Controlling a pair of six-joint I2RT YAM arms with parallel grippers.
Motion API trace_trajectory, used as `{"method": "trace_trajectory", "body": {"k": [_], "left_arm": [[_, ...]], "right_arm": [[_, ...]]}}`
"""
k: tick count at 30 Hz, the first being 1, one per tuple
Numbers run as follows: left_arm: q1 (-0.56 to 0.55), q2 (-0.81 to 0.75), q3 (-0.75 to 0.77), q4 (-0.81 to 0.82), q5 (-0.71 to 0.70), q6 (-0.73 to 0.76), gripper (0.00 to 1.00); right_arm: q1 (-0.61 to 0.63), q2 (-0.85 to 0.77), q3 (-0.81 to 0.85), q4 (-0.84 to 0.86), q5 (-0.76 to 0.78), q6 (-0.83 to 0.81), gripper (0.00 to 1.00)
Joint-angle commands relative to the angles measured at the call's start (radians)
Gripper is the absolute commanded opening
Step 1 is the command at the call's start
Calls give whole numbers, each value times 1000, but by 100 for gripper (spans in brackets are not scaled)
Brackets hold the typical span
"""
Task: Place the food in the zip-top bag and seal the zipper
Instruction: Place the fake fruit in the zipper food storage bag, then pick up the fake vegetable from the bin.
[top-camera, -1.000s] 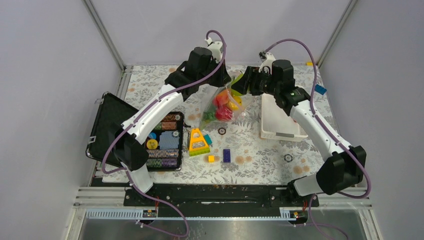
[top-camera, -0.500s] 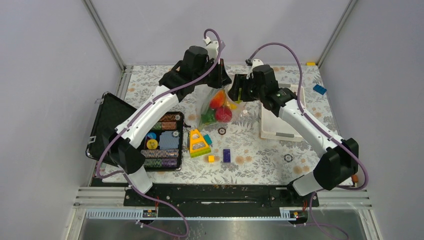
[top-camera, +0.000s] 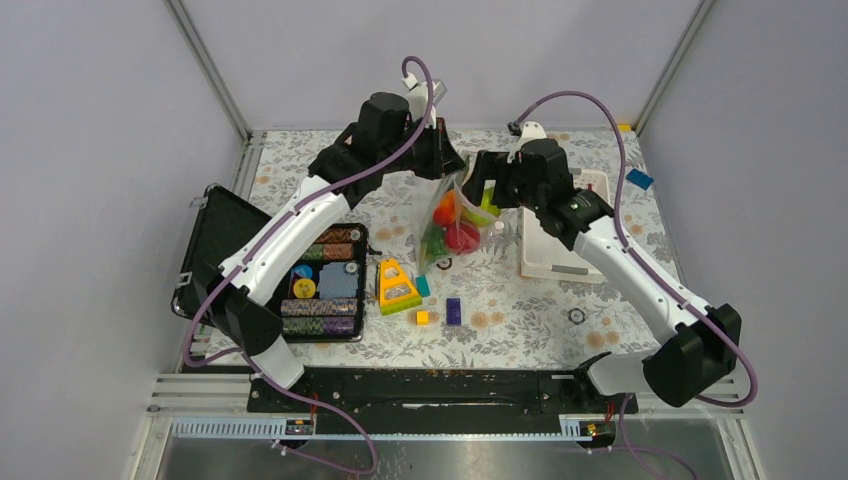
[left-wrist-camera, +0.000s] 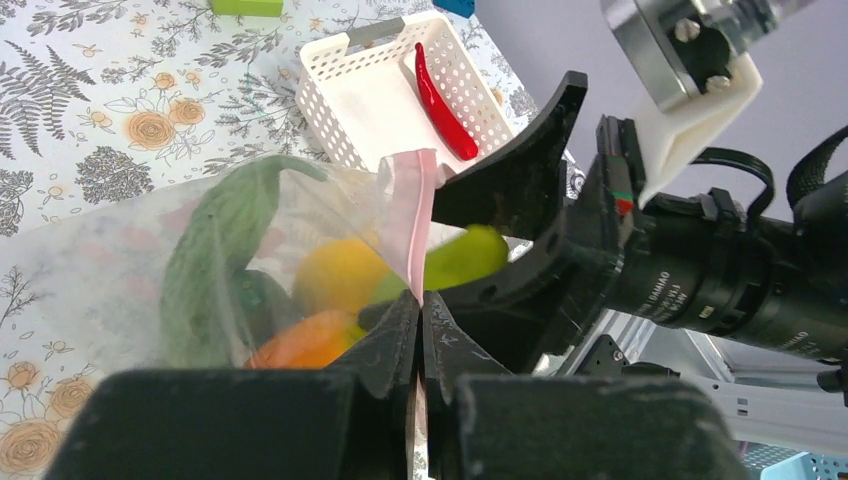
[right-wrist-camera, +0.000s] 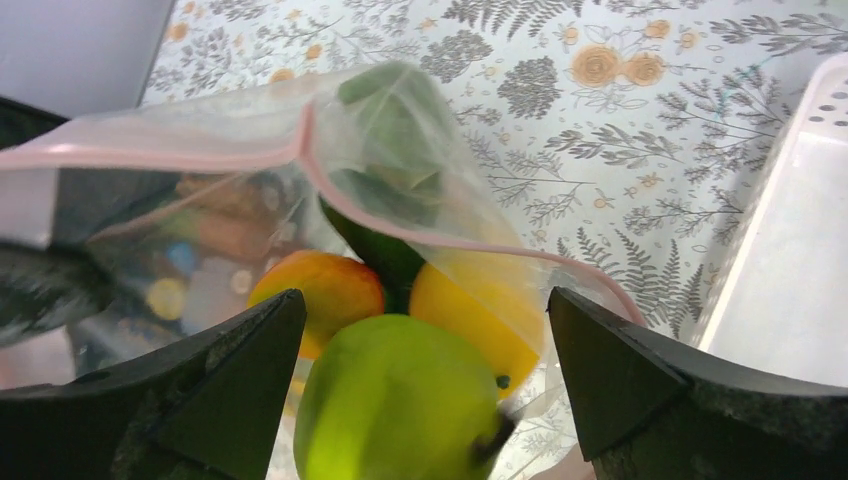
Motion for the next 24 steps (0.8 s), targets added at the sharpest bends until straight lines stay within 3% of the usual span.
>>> {"method": "trace_trajectory", "body": {"k": [1,6,10,13,17,19,22,24], "left_arm": [[-3,-66,18,107,-41,-41,0],[-1,-60,20,111,-100,-53,0],[2,-61,14,107,-116,-50,0],[10,-58,11,106,-108,-52,0],[21,-60,2,109,-90,-53,0],[26,-63,-6,115,-81,-53,0],[29,-65,-19,123,-63,-48,0],[30,-67,-25,125,-60,-44,0]], "right_arm": [[5,-71,27,-33,-114,-34,100],[4,-154,11,-26,-156,-69,100],[4,-265,-49,68,-217,-210,100],[2,-345,-124,149,-116,-227,100],[-20,-402,-146,103,14,-215,100],[-70,-406,-141,39,58,-146,100],[-255,-361,-155,-66,-46,-7,100],[-336,-305,-167,-131,-3,62,100]]}}
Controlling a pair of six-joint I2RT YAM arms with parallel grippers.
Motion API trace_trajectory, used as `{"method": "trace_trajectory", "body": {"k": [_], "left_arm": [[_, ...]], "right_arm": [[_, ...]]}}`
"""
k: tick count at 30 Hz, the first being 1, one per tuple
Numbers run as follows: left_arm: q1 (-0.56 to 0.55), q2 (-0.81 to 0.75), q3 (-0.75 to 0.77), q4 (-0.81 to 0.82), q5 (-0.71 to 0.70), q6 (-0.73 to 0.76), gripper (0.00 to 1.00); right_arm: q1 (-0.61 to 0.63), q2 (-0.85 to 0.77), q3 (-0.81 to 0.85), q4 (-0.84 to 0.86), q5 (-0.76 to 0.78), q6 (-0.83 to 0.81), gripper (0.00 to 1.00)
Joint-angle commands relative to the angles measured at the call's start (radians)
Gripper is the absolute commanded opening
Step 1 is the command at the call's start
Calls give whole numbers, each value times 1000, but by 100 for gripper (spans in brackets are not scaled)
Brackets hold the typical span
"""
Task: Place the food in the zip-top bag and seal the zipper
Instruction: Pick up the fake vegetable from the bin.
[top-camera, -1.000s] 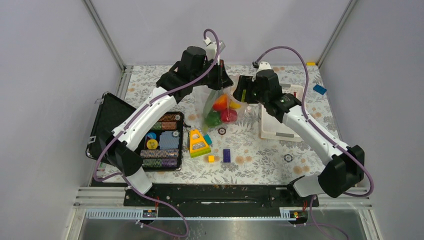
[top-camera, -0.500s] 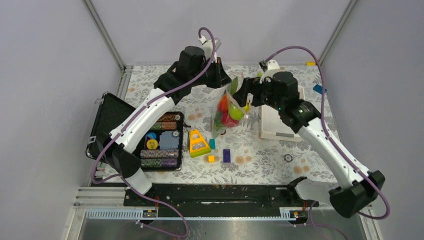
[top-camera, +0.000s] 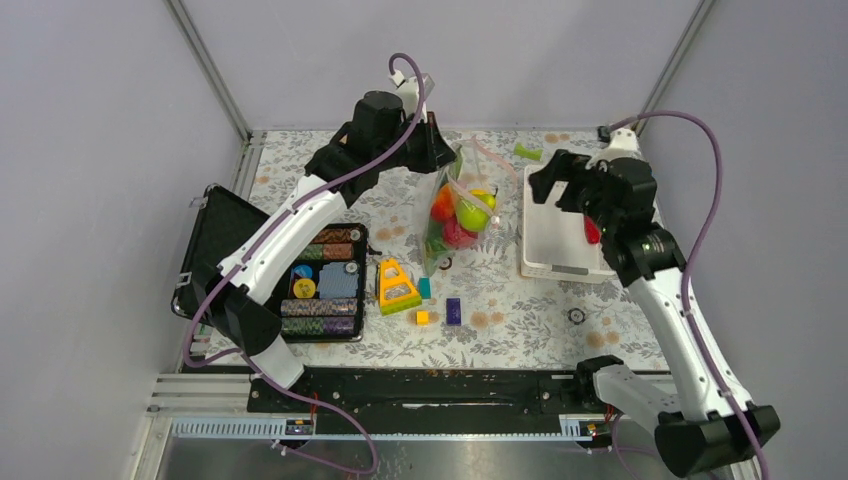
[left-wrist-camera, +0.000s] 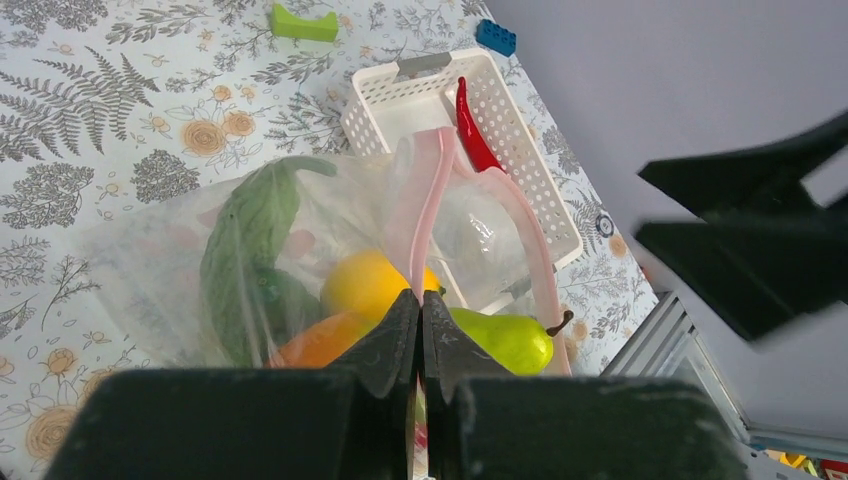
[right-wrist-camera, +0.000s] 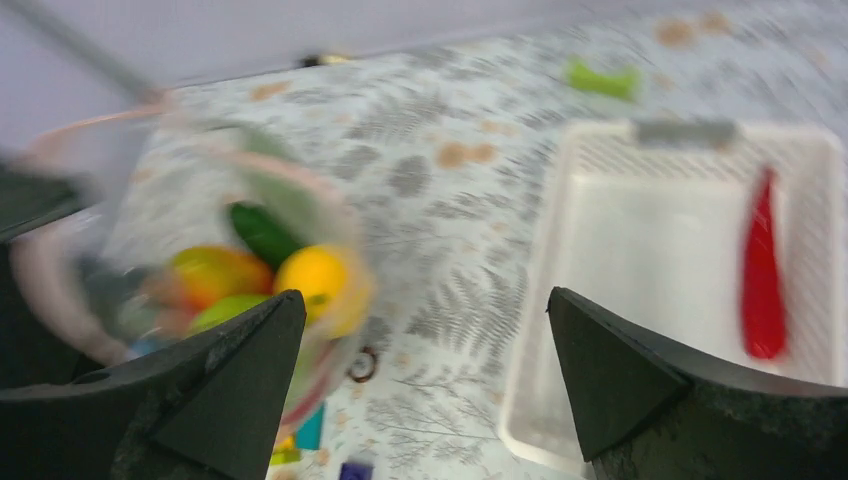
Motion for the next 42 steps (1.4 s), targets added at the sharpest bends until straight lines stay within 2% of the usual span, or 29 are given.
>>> {"method": "trace_trajectory", "body": {"k": [1,6,12,19,25,30,34,37,42], "left_arm": [[7,-60,-9,96,21,-1,0],[9,-76,-51,111,22,9,0],[13,-84,-86,134,26,20,0],[30,-63,-108,178,50,27,0],[47,-30,-83,185,69,32,0],[56,-16,-78,197,60,36,0],[59,-4,-68,199,62,35,0],[61,1,-64,200,68,33,0],[61,-7,-76,202,70,31,0]], "right_arm": [[-172,121,-37,-163,90,178,100],[-212,310,-76,-190,289,164,100],[-244,550,10,-283,449,103,100],[-268,723,76,-295,411,-32,99],[-276,802,84,-216,437,-150,99],[-313,875,102,-204,336,-167,99],[-341,878,103,-206,253,-196,93],[-342,872,97,-206,199,-223,83],[-343,869,94,-210,204,-220,69]]}}
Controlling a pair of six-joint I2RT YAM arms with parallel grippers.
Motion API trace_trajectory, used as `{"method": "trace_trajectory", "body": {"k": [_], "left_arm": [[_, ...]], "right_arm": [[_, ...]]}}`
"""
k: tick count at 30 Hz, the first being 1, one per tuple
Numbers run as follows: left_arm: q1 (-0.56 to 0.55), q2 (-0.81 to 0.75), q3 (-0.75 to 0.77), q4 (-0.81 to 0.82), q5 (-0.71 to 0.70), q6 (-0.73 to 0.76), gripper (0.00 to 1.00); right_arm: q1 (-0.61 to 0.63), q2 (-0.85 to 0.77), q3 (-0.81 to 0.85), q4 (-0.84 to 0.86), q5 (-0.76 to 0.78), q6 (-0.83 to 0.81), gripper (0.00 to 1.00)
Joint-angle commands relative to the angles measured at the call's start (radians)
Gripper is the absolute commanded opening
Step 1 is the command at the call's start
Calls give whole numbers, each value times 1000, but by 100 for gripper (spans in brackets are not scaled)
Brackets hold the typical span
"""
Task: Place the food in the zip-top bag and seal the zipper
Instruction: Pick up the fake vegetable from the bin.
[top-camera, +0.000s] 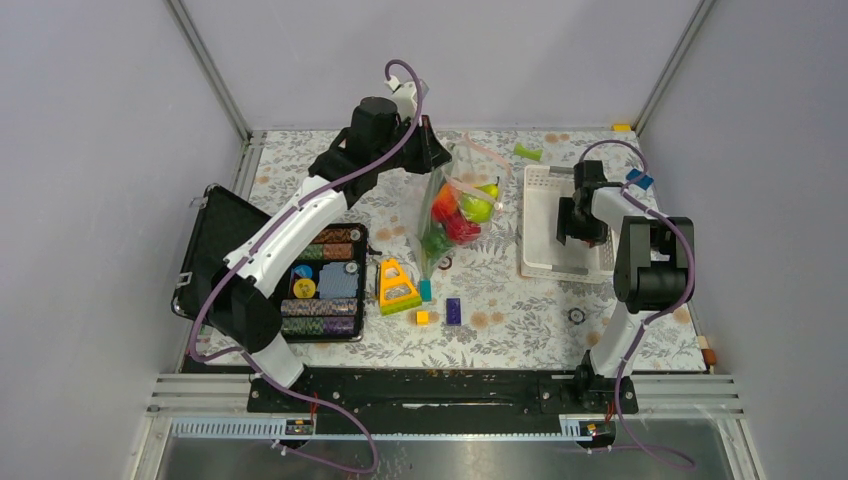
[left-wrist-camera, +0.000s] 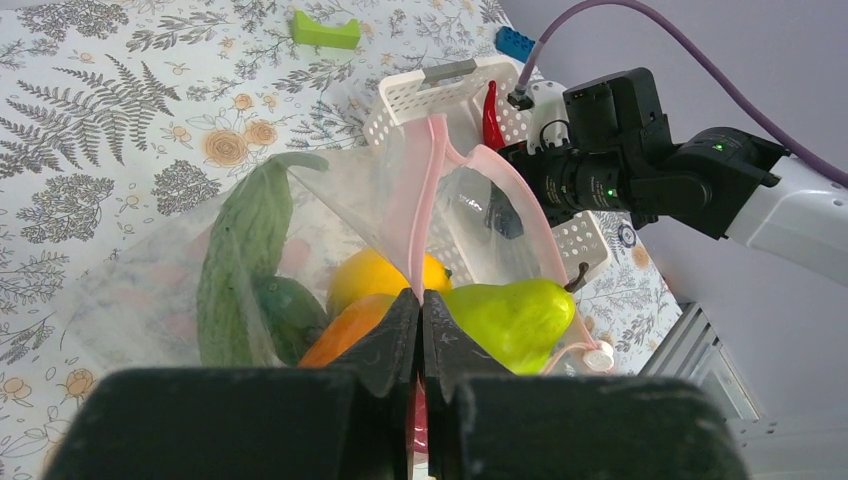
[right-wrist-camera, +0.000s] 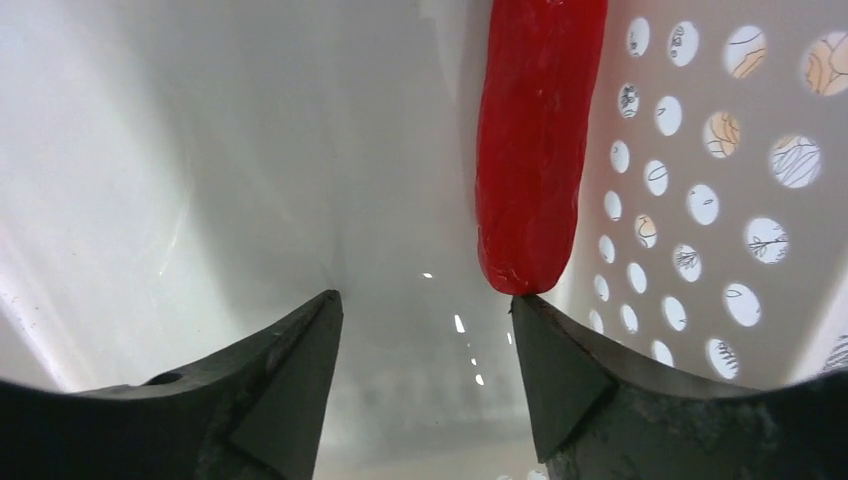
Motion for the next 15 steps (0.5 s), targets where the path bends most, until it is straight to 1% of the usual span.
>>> {"method": "trace_trajectory", "body": {"k": [1,3,6,8,12,15], "left_arm": [[6,-19,33,68,30,10,0],[6,-28,24,72,32,8,0],[6,-33,14,75,31,7,0],[6,-38,10,77,32,7,0],[6,-43,7,76,32,8,0],[6,-47,5,77,28,12,0]], "right_arm": [[1,-8,12,-2,-26,-16,66],[2,-8,9,-1,-9,-10,58],[1,-10,5,2,6,-2,51],[1,-11,3,2,18,10,51],[-6,-18,0,-1,67,45,54],[-16,-60,-13,41,61,57,55]]}}
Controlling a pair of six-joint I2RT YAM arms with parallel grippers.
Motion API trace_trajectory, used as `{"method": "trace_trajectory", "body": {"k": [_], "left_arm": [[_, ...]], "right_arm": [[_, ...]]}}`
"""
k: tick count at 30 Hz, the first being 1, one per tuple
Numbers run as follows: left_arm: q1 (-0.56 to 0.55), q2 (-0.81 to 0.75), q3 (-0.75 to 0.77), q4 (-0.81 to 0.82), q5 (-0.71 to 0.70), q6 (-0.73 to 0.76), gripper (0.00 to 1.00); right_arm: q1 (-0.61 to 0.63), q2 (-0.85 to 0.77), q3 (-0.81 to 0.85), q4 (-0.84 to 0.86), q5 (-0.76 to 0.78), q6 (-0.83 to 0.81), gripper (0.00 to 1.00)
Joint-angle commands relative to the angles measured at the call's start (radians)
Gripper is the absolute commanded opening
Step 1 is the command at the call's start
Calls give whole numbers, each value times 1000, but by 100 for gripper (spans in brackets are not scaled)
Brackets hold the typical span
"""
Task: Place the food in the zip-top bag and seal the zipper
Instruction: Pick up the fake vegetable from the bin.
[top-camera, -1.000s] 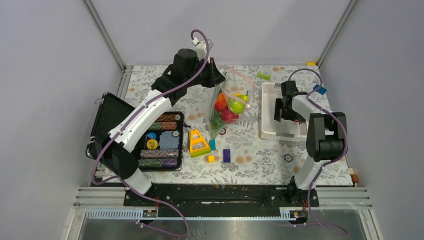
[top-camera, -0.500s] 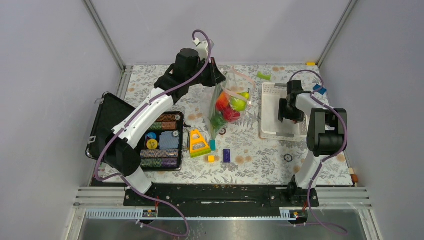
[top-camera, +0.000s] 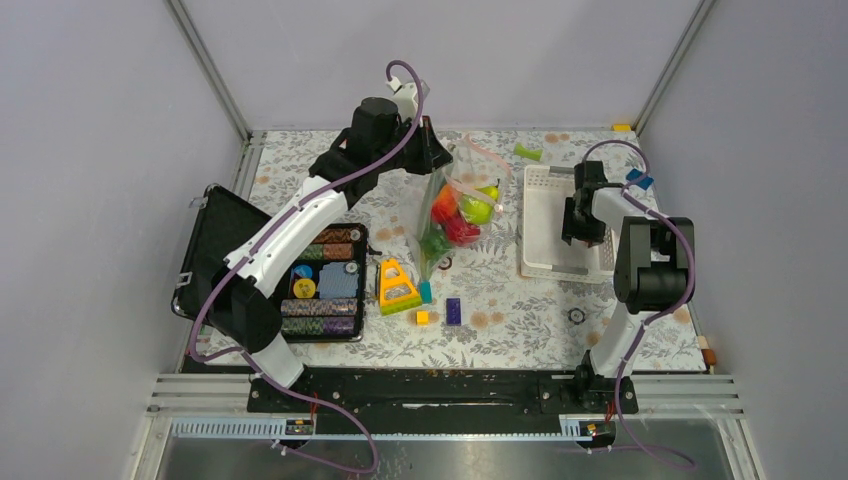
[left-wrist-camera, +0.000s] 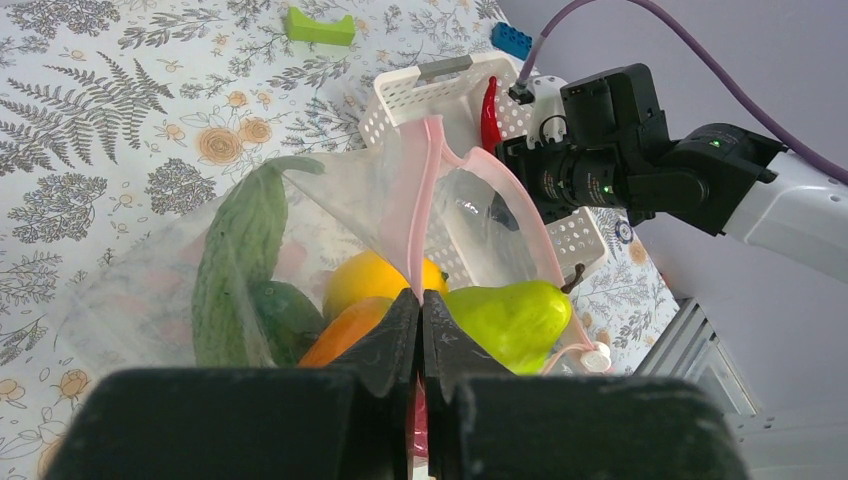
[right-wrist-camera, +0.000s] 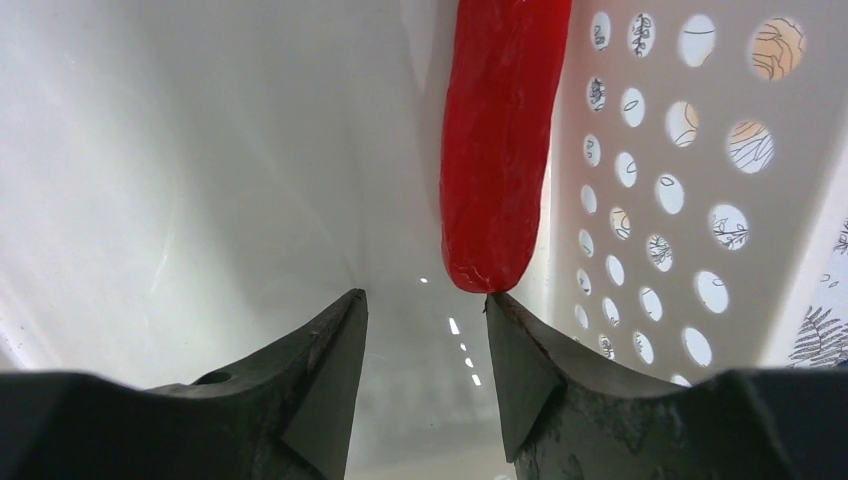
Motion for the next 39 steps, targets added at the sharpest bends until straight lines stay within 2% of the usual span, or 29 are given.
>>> {"method": "trace_trajectory", "body": {"k": [1,7,9,12,16,20,26,32,39], "left_arm": [[6,-48,6,77,17,13,0],[8,-29,19,74,12,22,0],[9,-19,31,65,10,28,0],[13,-4,35,72,5,29,0],[17,28,72,57,12,27,0],[18,53,113,42,18,25,0],[18,69,146,25,10,25,0],[20,80,189,4,-2,23,0],[20,73,200,-11,-15,14,0]], "right_arm": [[-13,-71,-16,59,33,28,55],[-28,-29,5,105,36,5,60],[-40,5,30,77,23,20,54],[-49,15,42,59,-4,23,54],[-54,2,44,52,37,7,55],[-56,25,62,41,37,-3,42],[-68,49,106,8,-13,-18,42],[-84,59,126,-26,-47,-8,33],[-88,50,115,-42,-26,9,12]]}}
